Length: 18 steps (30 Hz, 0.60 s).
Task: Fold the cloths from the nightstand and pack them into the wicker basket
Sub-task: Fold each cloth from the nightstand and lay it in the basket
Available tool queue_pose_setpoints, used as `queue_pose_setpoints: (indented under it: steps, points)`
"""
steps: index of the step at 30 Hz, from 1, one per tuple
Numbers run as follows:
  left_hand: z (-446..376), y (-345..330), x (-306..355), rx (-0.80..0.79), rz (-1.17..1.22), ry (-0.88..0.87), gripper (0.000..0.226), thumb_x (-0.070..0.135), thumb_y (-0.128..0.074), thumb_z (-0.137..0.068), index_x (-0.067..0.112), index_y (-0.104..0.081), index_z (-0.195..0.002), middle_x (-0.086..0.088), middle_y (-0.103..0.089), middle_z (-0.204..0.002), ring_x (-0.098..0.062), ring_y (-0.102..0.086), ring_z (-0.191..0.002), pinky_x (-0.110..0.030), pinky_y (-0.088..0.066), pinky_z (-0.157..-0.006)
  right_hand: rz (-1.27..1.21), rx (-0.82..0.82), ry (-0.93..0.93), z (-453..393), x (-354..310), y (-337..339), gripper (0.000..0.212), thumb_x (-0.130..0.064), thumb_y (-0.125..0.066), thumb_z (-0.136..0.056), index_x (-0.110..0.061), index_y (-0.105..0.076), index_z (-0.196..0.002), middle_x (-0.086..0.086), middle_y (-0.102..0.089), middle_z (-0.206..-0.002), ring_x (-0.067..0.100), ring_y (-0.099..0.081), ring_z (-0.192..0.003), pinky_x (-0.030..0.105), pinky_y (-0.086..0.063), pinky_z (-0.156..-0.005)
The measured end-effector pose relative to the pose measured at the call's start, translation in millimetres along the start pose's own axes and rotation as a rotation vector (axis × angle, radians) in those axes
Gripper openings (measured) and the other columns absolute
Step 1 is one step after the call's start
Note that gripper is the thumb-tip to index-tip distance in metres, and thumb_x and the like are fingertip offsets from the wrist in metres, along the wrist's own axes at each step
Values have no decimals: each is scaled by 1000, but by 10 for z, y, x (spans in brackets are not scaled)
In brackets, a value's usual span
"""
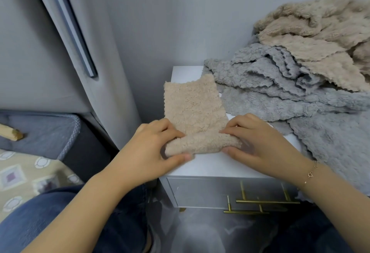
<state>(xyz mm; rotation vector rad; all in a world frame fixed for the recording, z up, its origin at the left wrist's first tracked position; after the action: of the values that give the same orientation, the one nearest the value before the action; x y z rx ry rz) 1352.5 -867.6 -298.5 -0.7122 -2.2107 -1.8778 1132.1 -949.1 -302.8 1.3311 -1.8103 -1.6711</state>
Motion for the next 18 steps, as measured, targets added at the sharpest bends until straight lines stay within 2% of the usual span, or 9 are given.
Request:
queue_pose_setpoints:
  steps: [4,7,10,14,16,18]
  points:
    - [81,-27,-49,-132,54,-4,59,79,-58,-71,39,-61,-114,27,-51,-104,1,-50,-103,-31,-38,-100,-124,-29,-16,24,-3,35,38,-51,-52,-89,-20,-71,-95,-14,-57,-93,8,-47,-93,17,-37,-82]
    - [79,-26,-67,-87,118,34,43,70,-62,-73,39,-63,-102,22,-53,-103,-5,-52,-103,-32,-44,-94,-213,-36,-83,14,42,17,41,-56,-51,-87,-20,-71,-89,-14,-58,-91,8,-48,-95,16,-36,-81]
    - [47,4,-115,-11,265,140,32,64,-63,-71,36,-68,-85,12,-54,-98,-14,-55,-95,-30,-48,-83,-313,-18,-151,-30,77,-6,45,-59,-52,-85,-18,-69,-80,-10,-57,-91,12,-50,-93,23,-39,-79]
    - [26,7,-168,-2,471,336,39,65,-72,-66,30,-75,-81,6,-57,-93,-19,-58,-86,-31,-48,-82,-373,-24,-231,-109,91,12,51,-71,-59,-73,-20,-64,-79,-8,-51,-90,11,-50,-82,19,-38,-67]
    - [20,-11,-177,9,536,420,39,60,-70,-60,28,-78,-81,0,-58,-94,-24,-57,-86,-31,-49,-80,-351,-62,-269,-153,111,3,58,-78,-61,-67,-21,-62,-82,-8,-50,-89,10,-49,-76,21,-39,-64]
    - [17,-36,-194,25,577,492,52,60,-69,-58,15,-78,-82,-7,-58,-96,-27,-57,-87,-35,-50,-81,-374,-69,-319,-195,135,0,61,-76,-61,-67,-16,-63,-80,-6,-49,-86,7,-46,-68,23,-36,-61]
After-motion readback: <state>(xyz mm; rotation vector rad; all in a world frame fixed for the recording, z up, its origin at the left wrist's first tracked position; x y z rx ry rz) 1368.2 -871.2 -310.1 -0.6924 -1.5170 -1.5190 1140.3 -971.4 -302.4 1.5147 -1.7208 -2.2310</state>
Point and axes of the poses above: each hand's wrist, its own z-axis away from the middle knuckle, its own y-axis out of the back of the hand, x = y × z, the point moved 4 cm from there along -z, towards the middle knuckle
